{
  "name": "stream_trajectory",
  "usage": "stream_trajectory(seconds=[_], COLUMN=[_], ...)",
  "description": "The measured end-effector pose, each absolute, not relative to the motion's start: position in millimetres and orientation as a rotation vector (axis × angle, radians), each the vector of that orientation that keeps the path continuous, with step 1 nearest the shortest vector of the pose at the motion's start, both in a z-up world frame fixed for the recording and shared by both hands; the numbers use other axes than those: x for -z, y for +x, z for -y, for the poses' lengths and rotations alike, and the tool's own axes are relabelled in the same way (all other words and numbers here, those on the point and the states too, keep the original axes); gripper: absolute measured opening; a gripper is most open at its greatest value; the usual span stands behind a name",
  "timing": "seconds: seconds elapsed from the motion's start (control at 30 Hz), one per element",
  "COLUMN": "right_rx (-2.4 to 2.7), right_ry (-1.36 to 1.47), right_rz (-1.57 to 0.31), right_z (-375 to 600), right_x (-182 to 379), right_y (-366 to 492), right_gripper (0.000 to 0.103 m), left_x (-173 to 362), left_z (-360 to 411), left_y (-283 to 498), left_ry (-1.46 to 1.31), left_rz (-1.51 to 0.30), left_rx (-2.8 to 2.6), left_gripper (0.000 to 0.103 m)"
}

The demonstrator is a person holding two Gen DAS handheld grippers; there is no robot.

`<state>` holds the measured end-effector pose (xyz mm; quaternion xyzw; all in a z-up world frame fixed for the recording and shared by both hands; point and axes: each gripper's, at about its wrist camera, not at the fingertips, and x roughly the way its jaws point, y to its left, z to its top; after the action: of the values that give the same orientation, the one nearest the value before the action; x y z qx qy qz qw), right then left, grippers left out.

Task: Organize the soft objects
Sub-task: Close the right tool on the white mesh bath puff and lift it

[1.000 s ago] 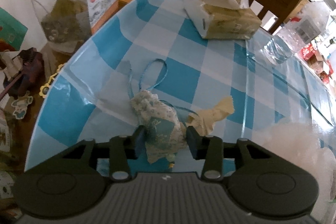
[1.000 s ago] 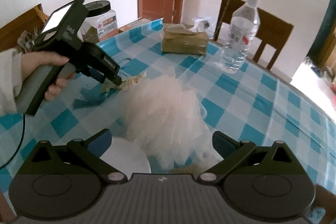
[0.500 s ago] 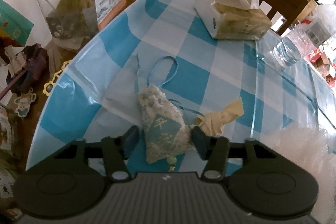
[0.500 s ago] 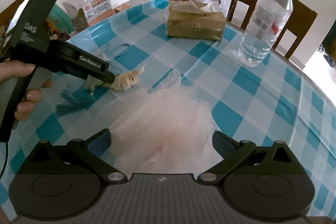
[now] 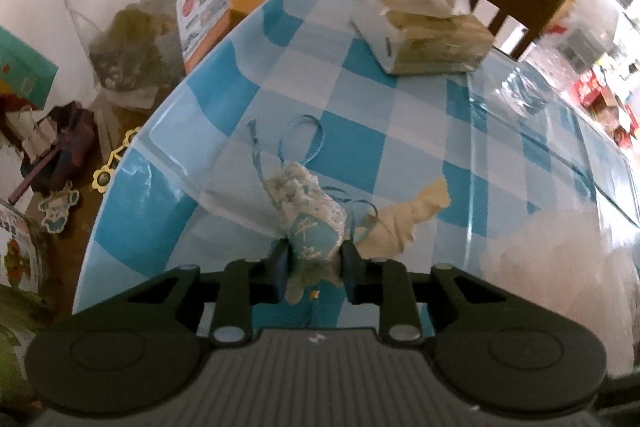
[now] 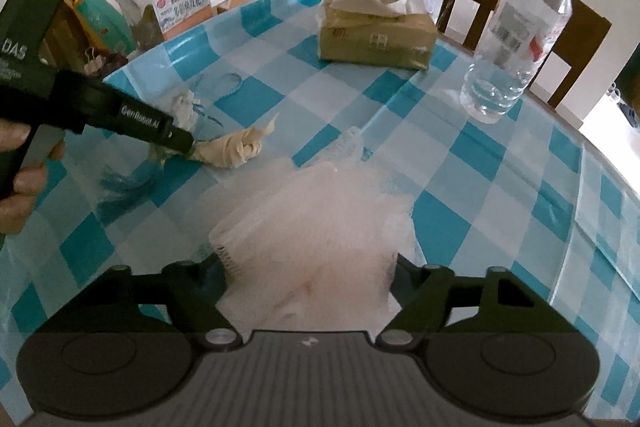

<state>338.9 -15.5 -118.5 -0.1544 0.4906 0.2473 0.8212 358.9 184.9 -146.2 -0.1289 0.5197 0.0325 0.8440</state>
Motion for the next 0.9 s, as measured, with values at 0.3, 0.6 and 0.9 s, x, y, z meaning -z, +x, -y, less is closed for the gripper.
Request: stream_trajectory(seconds=[0.3, 0.6, 0.9], right_rx=[-0.527, -0.529, -0.537], right_ry=[-0.331, -0.349, -0.341], right_rz=[-1.001, -0.975, -0.952], right_z=[19, 23, 27], right_x=[106, 96, 78], right_y=[331, 323, 322], right_gripper=[0.061, 0.056, 0.054], left_x=[126, 100, 71], left_z=[-180, -175, -163], left_y=[343, 323, 298], left_ry=[-0.196, -0.112, -0.005], left_rz=[-1.067, -1.035, -1.009], left_rx=[-0.024, 0.036, 0.129], left_gripper=[0.018, 0.018, 0.018])
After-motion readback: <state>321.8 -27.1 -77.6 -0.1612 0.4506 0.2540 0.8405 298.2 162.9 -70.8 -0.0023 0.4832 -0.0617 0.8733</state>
